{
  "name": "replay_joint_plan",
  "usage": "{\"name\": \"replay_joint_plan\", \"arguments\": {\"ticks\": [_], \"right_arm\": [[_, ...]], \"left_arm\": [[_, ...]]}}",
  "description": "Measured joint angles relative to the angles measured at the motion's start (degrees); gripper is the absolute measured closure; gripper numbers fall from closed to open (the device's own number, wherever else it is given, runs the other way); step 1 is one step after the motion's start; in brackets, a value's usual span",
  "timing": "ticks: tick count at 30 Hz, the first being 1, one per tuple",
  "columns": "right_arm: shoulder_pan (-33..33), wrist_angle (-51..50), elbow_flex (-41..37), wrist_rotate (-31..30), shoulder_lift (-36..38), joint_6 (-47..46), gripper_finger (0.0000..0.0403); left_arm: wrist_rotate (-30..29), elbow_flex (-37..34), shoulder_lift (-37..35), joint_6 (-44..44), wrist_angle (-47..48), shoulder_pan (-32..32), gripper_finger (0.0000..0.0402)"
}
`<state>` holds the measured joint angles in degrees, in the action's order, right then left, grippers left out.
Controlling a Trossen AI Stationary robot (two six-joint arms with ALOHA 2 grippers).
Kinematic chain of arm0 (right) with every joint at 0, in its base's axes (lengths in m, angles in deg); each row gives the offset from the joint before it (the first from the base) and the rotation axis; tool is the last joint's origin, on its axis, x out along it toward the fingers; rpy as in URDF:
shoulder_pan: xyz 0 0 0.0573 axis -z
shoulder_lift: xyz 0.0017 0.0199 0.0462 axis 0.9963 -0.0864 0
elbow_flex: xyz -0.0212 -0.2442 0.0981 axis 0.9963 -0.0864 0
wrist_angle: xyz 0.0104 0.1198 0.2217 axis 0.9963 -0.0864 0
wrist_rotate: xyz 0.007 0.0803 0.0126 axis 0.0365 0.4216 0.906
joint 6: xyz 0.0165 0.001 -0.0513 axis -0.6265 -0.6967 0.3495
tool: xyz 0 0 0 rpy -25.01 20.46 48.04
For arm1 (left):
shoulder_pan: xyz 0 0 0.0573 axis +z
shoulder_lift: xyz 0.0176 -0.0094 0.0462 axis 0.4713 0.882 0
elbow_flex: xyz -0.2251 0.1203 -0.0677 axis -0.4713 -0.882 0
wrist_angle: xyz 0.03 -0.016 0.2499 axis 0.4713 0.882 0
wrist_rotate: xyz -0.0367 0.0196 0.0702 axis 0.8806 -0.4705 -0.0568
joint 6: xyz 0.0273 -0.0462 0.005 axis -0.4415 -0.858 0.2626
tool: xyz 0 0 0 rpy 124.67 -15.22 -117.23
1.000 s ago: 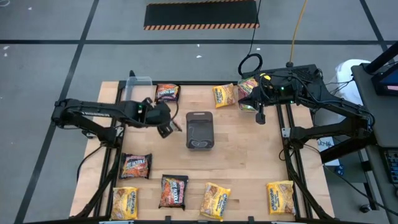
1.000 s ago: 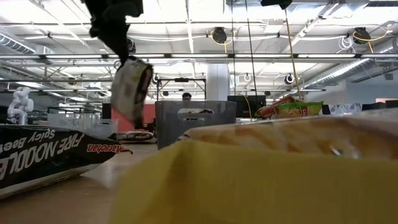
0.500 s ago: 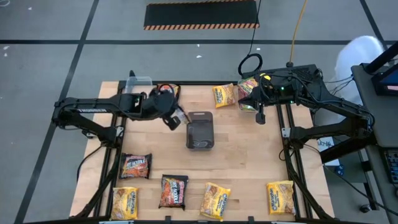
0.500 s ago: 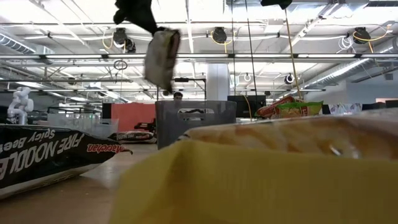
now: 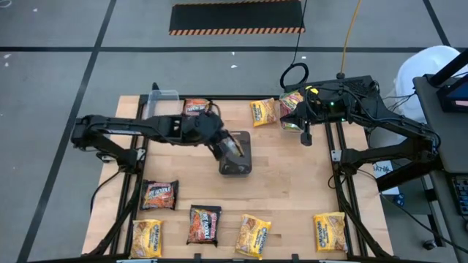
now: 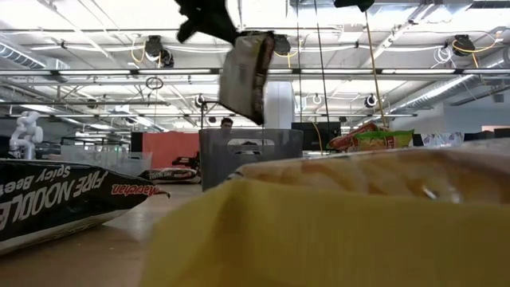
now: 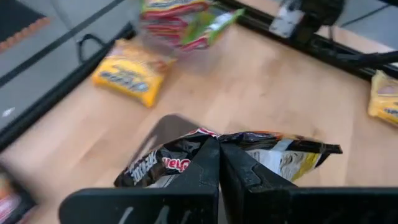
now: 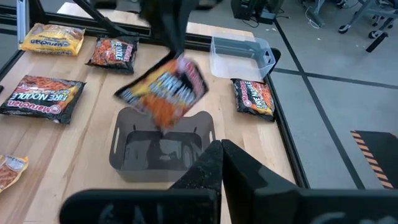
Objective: Sort Maruchan noodles
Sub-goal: Put the middle right black noodle pack into the black bin
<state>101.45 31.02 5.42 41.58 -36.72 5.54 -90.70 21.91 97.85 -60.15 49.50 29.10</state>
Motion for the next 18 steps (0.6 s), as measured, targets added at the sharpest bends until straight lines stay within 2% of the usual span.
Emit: {"name": "replay_joint_plan", "arguments": {"ticks": [8, 18], "right_arm": [[0.0, 0.35, 0.0, 0.02, -0.01, 0.09, 0.0403], [0.0, 0.35, 0.0, 0.02, -0.02, 0.17, 0.0403]], "left_arm": [[3.91, 0.01, 5.37, -1.07, -3.65, -0.37, 0.0401], [5.98, 0.07, 7.96, -3.97, -8.29, -2.02, 0.0402]]}}
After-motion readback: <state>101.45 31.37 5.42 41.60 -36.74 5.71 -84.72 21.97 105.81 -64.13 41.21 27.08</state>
